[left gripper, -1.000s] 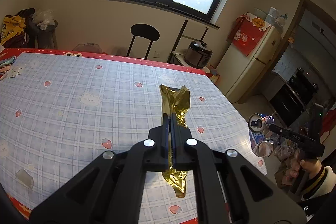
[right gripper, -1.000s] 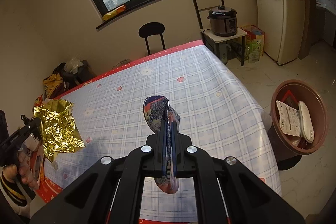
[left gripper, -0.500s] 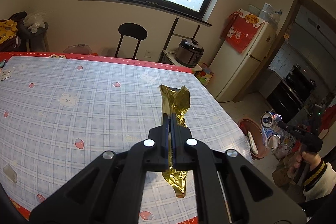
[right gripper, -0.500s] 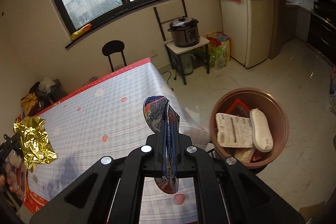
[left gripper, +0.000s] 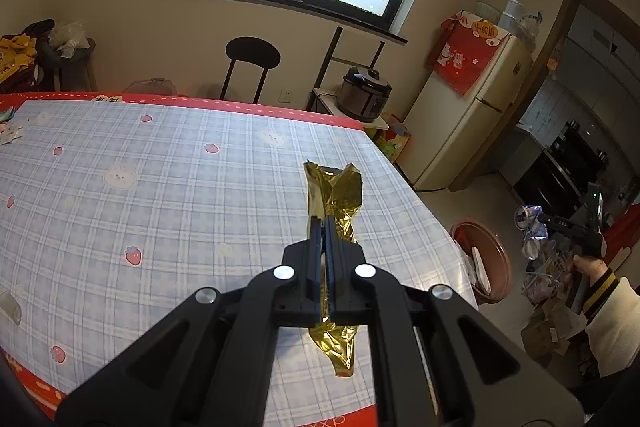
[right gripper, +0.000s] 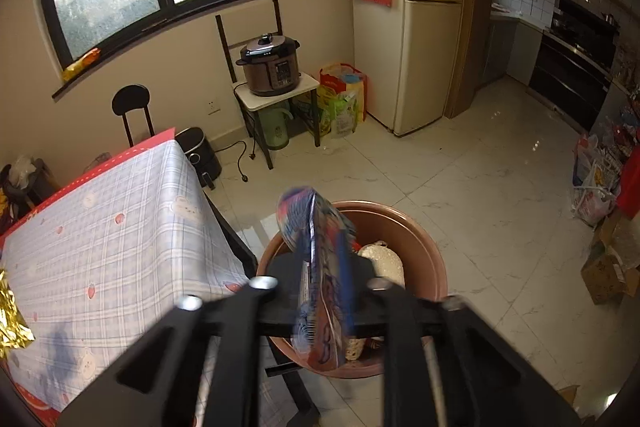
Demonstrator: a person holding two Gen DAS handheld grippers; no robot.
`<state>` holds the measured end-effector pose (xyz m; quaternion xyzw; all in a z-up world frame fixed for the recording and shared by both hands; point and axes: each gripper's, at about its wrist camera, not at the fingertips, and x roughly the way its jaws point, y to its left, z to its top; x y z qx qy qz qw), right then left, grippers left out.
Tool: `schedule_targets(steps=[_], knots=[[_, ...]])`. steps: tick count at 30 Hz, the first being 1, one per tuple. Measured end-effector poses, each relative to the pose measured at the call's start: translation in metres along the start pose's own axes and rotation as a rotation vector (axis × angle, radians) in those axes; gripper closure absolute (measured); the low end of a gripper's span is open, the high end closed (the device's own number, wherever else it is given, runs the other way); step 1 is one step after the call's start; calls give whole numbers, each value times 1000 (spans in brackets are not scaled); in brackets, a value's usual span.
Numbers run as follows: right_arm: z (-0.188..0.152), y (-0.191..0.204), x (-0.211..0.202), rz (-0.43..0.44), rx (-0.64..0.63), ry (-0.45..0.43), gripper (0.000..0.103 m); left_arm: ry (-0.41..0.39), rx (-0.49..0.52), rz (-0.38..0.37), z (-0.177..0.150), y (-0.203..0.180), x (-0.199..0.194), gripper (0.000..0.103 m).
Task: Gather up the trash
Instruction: 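Carry the can to the bin and open the right gripper, then carry the gold wrapper over the bin and open the left gripper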
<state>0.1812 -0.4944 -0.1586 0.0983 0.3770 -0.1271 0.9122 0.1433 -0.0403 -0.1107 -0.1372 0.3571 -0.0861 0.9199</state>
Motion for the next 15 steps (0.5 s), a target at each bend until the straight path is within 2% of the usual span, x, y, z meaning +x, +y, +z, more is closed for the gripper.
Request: schedule_targets(steps=[2,3,5,7,9,15], knots=[[3,0,-6,10,2,-39,40,3,8,2,0,-3,0,97],[4,2,-8,14,-6,-50,39,3,12,2,1,-4,-1,97],[5,5,-11,22,-9,-50,29,3,18,0,2,-7,-1,97],[3,9,-18,32,-6,-58,14,1,28,-8,4,-10,0,97],[0,13,-25,28,-9,-64,5,2,39,-18,6,-14,1,97],[-4,20,-46,22,15,-74,5,14,84,-61,15,-30,10,97]])
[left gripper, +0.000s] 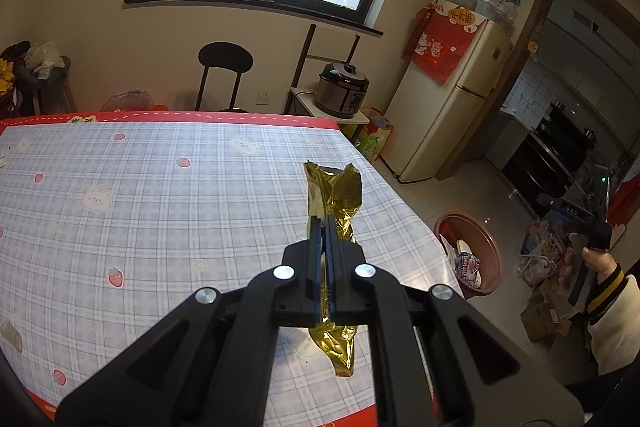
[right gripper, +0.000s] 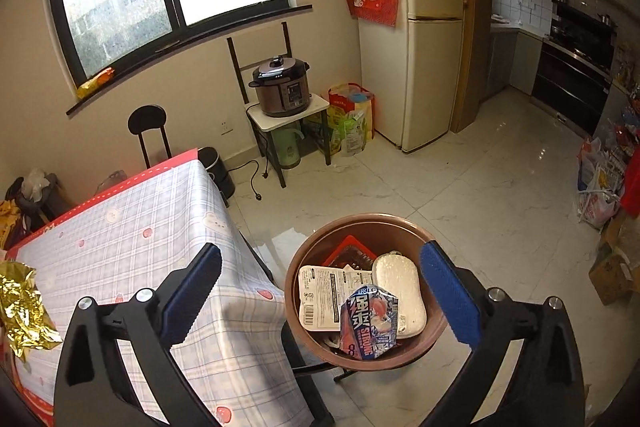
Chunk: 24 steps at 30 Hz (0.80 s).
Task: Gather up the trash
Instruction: 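Carry the gold wrapper over the bin and open the left gripper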
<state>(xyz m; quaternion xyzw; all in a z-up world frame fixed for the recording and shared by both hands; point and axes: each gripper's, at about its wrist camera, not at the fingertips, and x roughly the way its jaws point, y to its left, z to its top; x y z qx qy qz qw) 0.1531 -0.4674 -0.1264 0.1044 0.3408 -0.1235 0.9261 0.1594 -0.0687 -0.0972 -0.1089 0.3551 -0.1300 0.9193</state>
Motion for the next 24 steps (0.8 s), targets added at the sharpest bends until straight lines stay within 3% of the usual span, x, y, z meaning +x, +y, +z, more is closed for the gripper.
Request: schedule_targets(steps=[12,24], knots=[[-17,-23,-36,-47,44,-9,5,51,121,-182,25,-78,65,97],[-38,-101,-64,-177,95,8,5,186,239,-413,15,-233,199,97]])
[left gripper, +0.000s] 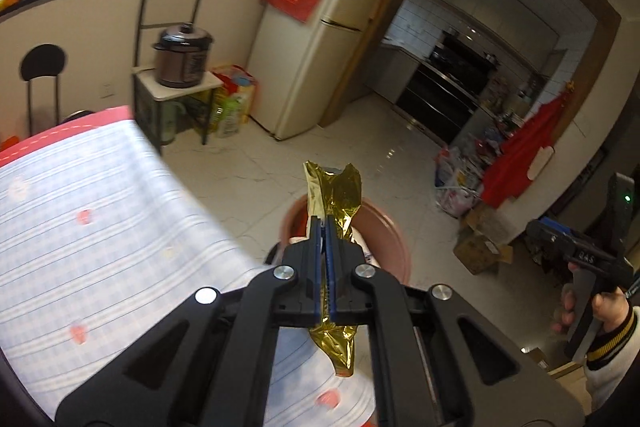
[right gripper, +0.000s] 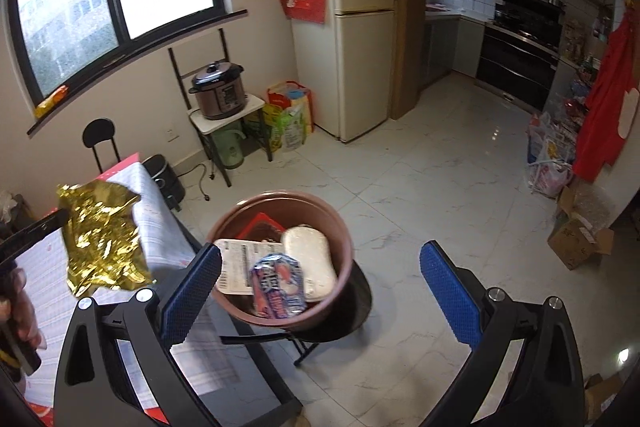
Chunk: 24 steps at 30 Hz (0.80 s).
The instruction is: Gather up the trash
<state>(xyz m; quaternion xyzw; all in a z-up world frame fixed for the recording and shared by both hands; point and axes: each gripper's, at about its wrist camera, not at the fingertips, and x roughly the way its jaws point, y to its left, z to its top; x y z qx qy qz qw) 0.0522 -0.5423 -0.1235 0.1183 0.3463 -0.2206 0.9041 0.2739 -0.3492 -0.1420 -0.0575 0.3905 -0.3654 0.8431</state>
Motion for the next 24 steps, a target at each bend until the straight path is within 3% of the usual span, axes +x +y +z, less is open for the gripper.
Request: schedule_targets(steps=[4,5,6,7,11,13,18,20,24], knots=[[-7,-30,-1,-36,35,8,5,3,28,-56,20,-33,55,95],[-7,-36,2,-41,44,12,5,3,40,-69,24,-42,67,76],[-8,-42,4,-47,54,18,5,6,46,-65,27,-48,77,41],[-10,-48,6,-51,65,24,5,2,46,-56,32,-52,83,31],[-14,-55,15,-50,92,39,5,-5,55,-28,35,-57,79,27],[-14,-52,16,-36,101,36,5,-4,67,-11,33,-54,69,19],[-13,-24,4,-7,87,1,5,-7,112,65,27,-34,18,16],[-11,-11,-4,-2,77,-15,5,-27,122,91,25,-25,-9,8],[-9,27,-37,6,63,-57,5,-72,132,126,22,-12,-65,7]])
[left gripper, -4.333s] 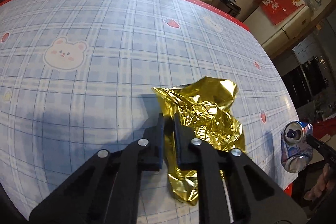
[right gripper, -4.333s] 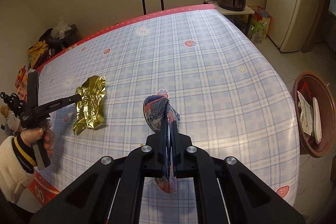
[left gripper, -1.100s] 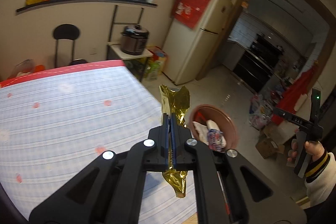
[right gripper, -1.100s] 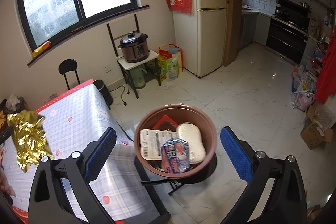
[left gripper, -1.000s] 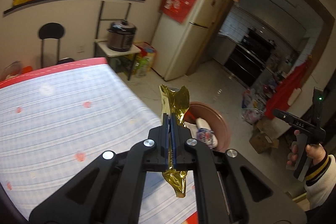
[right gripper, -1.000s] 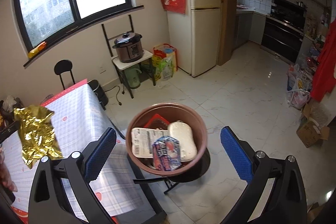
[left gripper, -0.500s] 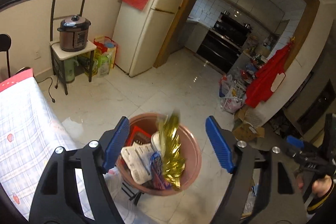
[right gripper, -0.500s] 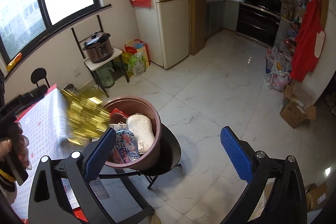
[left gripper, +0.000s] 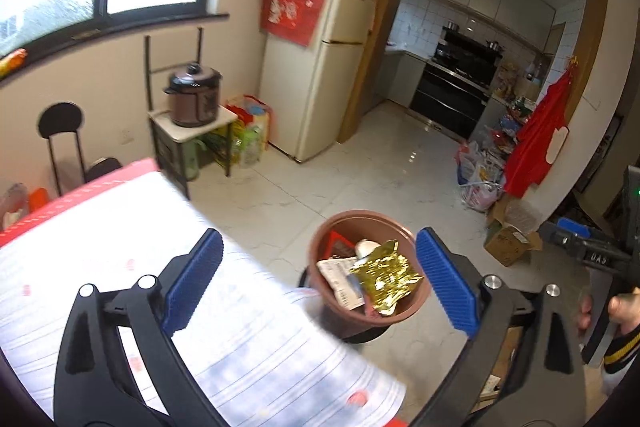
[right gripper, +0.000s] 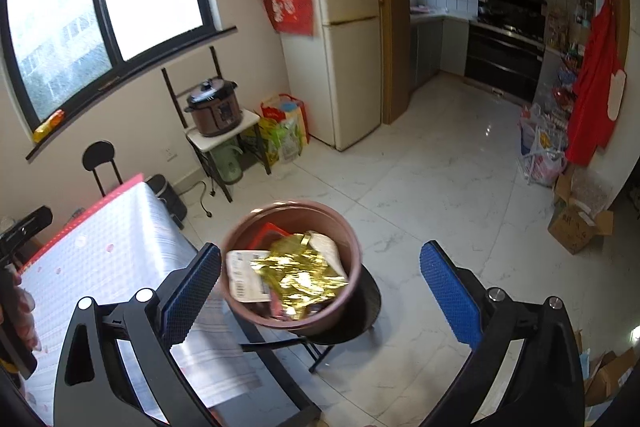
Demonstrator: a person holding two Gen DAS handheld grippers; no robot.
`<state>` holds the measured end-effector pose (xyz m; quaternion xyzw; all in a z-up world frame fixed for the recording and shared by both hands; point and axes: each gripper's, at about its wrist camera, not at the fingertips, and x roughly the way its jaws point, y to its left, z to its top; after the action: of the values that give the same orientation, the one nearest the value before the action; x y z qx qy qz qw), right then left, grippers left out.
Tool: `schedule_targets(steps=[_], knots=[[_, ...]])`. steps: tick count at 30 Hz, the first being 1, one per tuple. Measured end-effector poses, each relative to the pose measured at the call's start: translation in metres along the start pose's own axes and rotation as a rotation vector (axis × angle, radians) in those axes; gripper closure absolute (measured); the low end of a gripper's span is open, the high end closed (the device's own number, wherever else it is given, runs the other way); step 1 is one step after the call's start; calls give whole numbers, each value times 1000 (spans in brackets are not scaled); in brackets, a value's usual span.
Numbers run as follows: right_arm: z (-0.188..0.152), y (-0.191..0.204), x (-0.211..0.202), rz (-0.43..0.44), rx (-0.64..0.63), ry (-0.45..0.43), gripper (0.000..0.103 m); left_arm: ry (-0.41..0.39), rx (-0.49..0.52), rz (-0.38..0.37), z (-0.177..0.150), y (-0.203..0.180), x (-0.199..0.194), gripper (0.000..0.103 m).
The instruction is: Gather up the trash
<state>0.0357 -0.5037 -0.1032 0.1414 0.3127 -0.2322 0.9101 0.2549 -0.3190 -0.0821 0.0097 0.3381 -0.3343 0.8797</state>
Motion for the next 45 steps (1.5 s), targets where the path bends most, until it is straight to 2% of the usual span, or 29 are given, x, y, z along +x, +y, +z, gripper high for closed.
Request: schedule_targets(steps=[6,10,20,32,45], knots=[[-1,53,-56,16,-50,-70,5,-46,15,62,-7,27,-84,6],[-5,83,-94,24,-64,-121,5,-107,18,85,-13,43,-141,6],[-28,137,-169,31,-94,-208,5,-201,42,135,-32,58,-236,6],[-49,164,-206,9,-80,-243,5,-221,73,154,-42,68,-285,6],[-57,179,-217,-32,-76,-252,5,-219,113,144,-43,65,-290,6]])
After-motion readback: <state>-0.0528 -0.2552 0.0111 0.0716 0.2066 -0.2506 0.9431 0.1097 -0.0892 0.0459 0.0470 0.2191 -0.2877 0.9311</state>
